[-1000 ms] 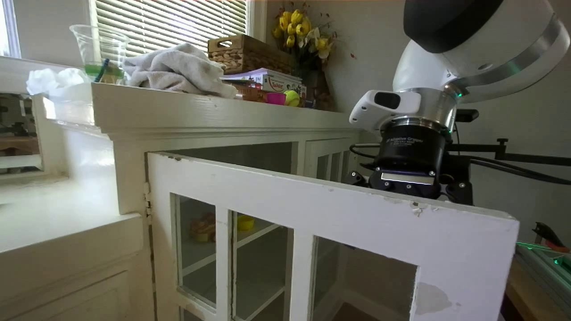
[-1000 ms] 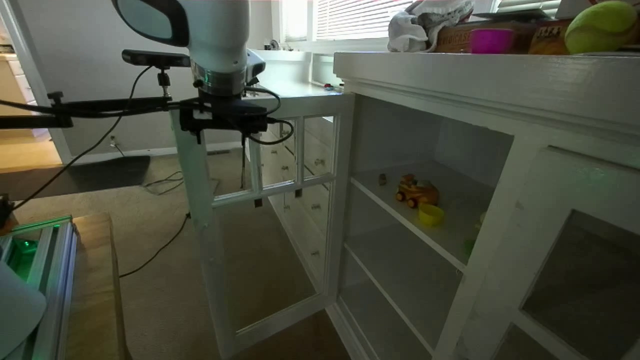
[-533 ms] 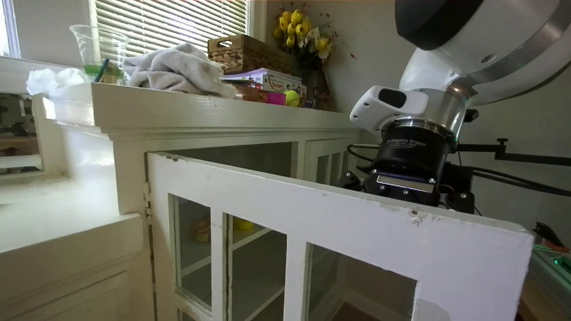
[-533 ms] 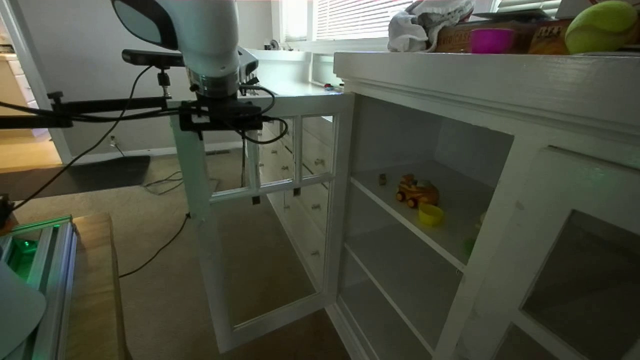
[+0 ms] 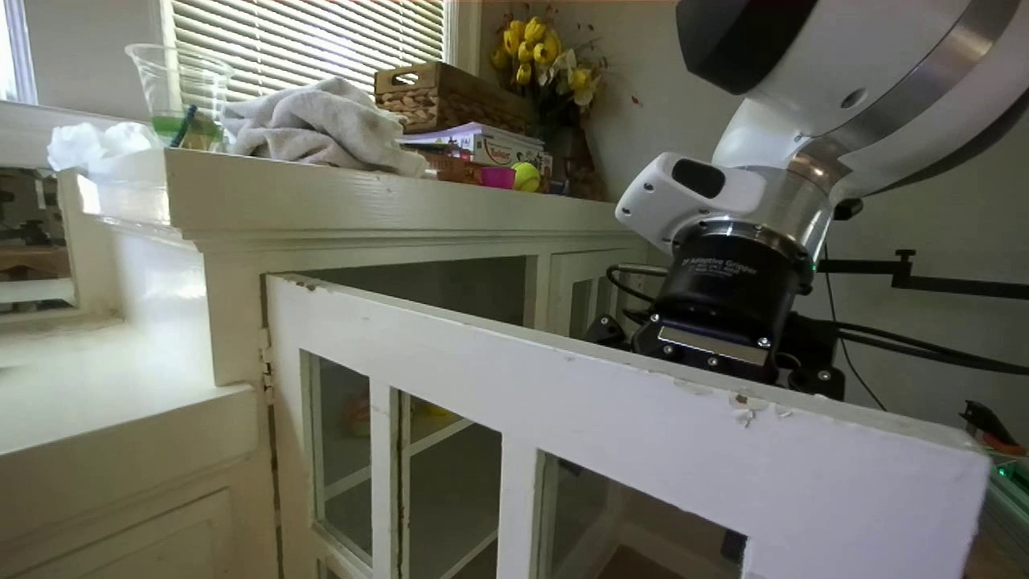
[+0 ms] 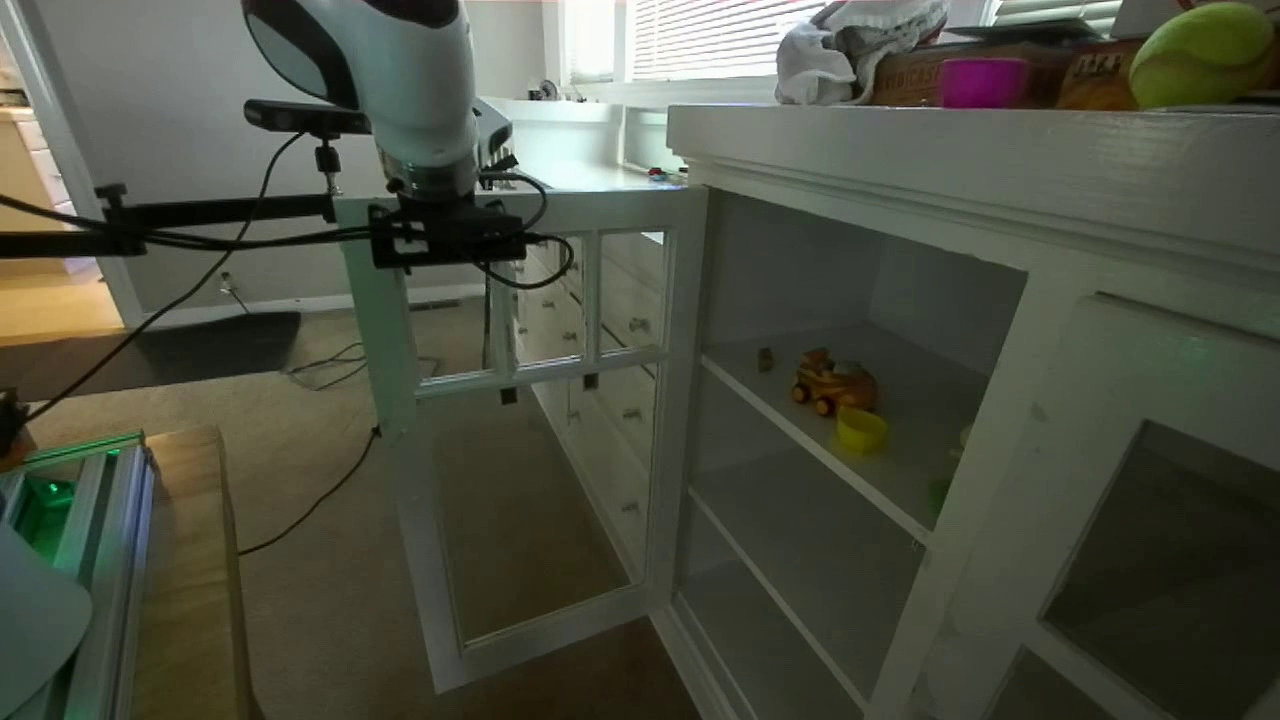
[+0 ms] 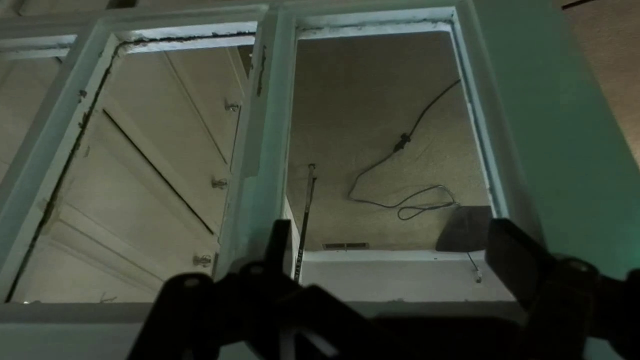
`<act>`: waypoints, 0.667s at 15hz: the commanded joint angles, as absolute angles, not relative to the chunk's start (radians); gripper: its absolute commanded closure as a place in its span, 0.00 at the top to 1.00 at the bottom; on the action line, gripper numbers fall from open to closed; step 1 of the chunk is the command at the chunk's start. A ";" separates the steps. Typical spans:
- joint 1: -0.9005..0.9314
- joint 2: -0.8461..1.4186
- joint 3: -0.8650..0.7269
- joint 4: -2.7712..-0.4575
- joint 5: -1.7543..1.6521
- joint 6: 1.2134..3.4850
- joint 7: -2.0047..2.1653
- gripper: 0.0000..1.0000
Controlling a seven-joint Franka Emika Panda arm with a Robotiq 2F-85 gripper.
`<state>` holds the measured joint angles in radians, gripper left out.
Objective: Open the cabinet's left door
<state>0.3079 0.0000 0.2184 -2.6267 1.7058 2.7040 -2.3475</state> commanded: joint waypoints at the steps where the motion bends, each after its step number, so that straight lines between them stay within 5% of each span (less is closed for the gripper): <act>1: 0.321 0.060 0.234 -2.575 1.799 2.731 -2.445 1.00; 10: 0.321 0.095 0.242 -2.562 1.810 2.823 -2.450 1.00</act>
<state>0.3112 0.0693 0.2398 -2.5748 1.8052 2.7158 -2.4719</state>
